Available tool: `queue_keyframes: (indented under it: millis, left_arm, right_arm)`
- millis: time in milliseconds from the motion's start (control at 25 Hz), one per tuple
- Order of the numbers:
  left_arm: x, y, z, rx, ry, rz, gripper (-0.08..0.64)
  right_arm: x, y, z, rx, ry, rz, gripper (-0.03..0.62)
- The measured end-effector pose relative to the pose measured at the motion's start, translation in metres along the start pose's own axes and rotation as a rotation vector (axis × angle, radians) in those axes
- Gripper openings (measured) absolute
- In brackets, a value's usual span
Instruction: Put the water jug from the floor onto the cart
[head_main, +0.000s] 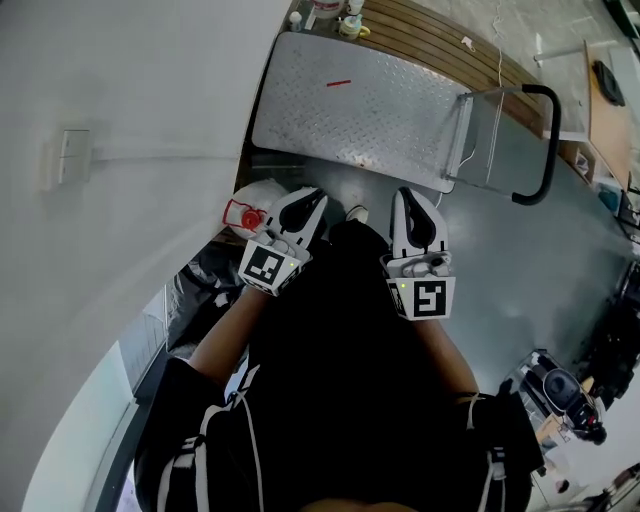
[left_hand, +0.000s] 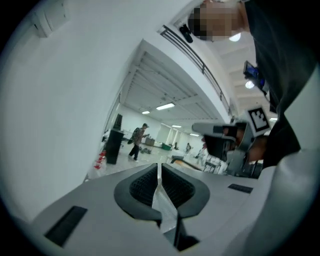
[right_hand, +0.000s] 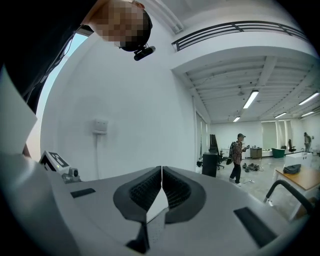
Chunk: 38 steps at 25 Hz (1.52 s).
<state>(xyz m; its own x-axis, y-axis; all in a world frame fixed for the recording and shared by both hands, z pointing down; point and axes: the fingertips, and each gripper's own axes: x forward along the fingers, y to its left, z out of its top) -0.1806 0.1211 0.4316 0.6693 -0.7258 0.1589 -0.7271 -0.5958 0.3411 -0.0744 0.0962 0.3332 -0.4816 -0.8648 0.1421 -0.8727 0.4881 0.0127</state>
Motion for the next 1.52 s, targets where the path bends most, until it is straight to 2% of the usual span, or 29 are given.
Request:
queue_keyframes:
  millis: [120,200,240,280,360,400,440,560,600,720,800,1080,1280,1520]
  left_arm:
    - [-0.014,0.038,-0.065,-0.027,0.189,0.148,0.02]
    - [-0.019,0.058,-0.107,-0.055,0.295,0.209,0.021]
    - [-0.021,0.066,-0.127,-0.044,0.346,0.229,0.023]
    - [-0.023,0.073,-0.148,-0.011,0.4,0.239,0.025]
    - [-0.03,0.08,-0.192,0.08,0.516,0.231,0.105]
    - [-0.036,0.083,-0.214,0.102,0.568,0.222,0.107]
    - [-0.042,0.088,-0.234,0.095,0.614,0.219,0.11]
    - [-0.061,0.108,-0.291,-0.025,0.734,0.246,0.117]
    - [-0.067,0.114,-0.307,-0.032,0.771,0.253,0.117]
    - [-0.09,0.128,-0.358,0.109,0.901,0.233,0.114]
    - [-0.108,0.134,-0.389,0.113,0.974,0.223,0.115]
    - [-0.14,0.155,-0.441,-0.078,1.078,0.287,0.115]
    - [-0.142,0.155,-0.467,-0.137,1.106,0.304,0.117]
    - [-0.151,0.146,-0.5,-0.198,1.121,0.309,0.123]
  right_arm:
    - [0.005,0.015,0.003,0.025,-0.025,0.09,0.02]
    - [0.008,0.017,0.008,0.013,-0.039,0.117,0.02]
    - [0.009,0.017,0.009,0.011,-0.042,0.123,0.018]
    - [0.008,0.017,0.01,0.015,-0.042,0.133,0.018]
    - [0.003,0.023,0.01,0.027,-0.043,0.171,0.02]
    - [0.0,0.026,0.01,0.028,-0.041,0.191,0.02]
    - [-0.002,0.028,0.009,0.026,-0.038,0.207,0.02]
    - [-0.002,0.027,0.005,0.004,-0.018,0.207,0.02]
    - [-0.002,0.025,0.003,-0.005,-0.008,0.196,0.02]
    - [-0.003,0.021,-0.005,-0.029,0.032,0.165,0.02]
    - [-0.003,0.028,-0.014,-0.043,0.057,0.165,0.02]
    - [0.001,0.048,-0.033,-0.076,0.12,0.207,0.02]
    - [-0.001,0.044,-0.041,-0.083,0.144,0.187,0.018]
    - [-0.003,0.04,-0.072,-0.069,0.203,0.192,0.02]
